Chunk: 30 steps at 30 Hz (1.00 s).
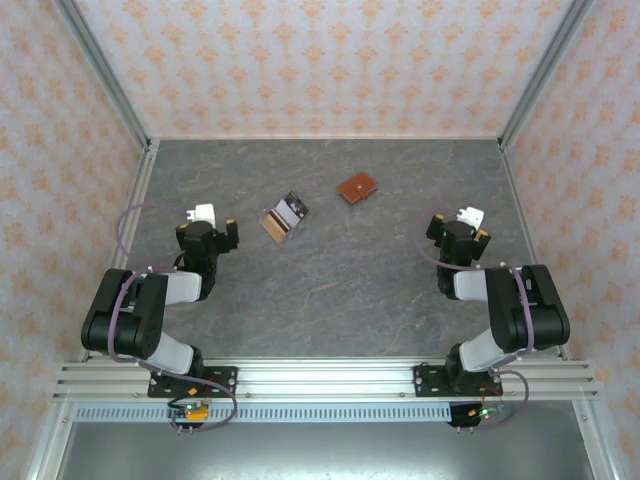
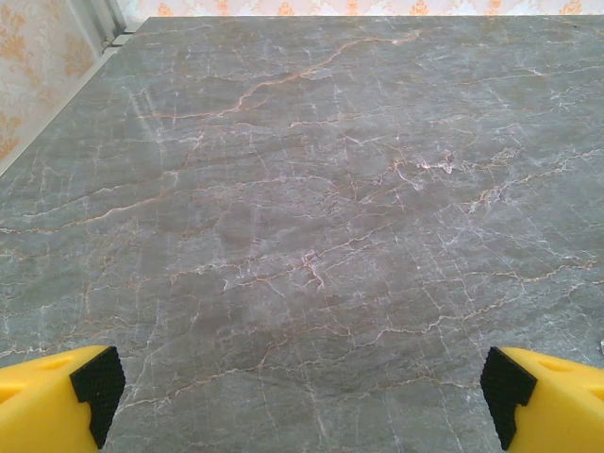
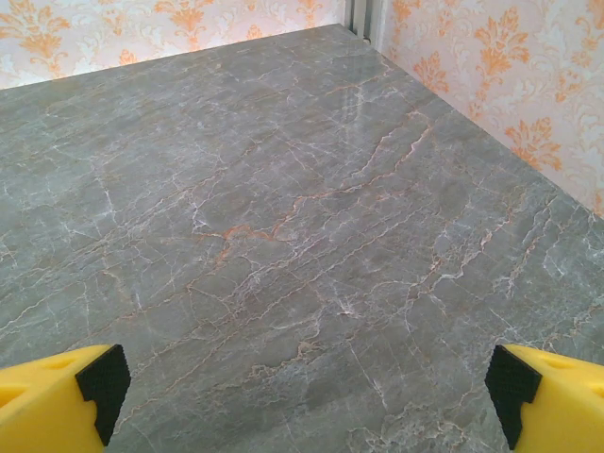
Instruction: Take the credit cards out of the card holder
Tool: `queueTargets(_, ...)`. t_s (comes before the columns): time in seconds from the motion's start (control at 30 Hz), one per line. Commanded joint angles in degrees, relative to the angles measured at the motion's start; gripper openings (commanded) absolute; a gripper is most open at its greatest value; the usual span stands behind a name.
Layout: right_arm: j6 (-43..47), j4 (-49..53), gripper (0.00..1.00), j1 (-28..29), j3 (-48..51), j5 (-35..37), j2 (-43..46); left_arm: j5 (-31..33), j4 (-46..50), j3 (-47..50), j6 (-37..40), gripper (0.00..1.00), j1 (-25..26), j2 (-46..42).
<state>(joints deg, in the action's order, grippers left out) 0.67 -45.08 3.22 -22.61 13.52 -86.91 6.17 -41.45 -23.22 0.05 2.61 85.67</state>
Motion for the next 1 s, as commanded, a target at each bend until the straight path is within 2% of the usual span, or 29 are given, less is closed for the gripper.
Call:
queueTargets(0.0,-1.0,-1.3,0.99,0.0,-0.1,1.2,0.0,0.0,-1.3,-1.2,0.5,1.00,0.2,0.1)
queueTargets(0.83,-1.0,-1.7,0.99,0.1,0.2,1.1,0.2,0.0,-1.4,-1.0,0.5,1.00,0.2,0.1)
queueTargets(0.97,-0.2,2.5,0.99,0.1,-0.8,-0.1,3.9,3.4,2.0,-1.9,-0.9,1.00,0.2,-2.5)
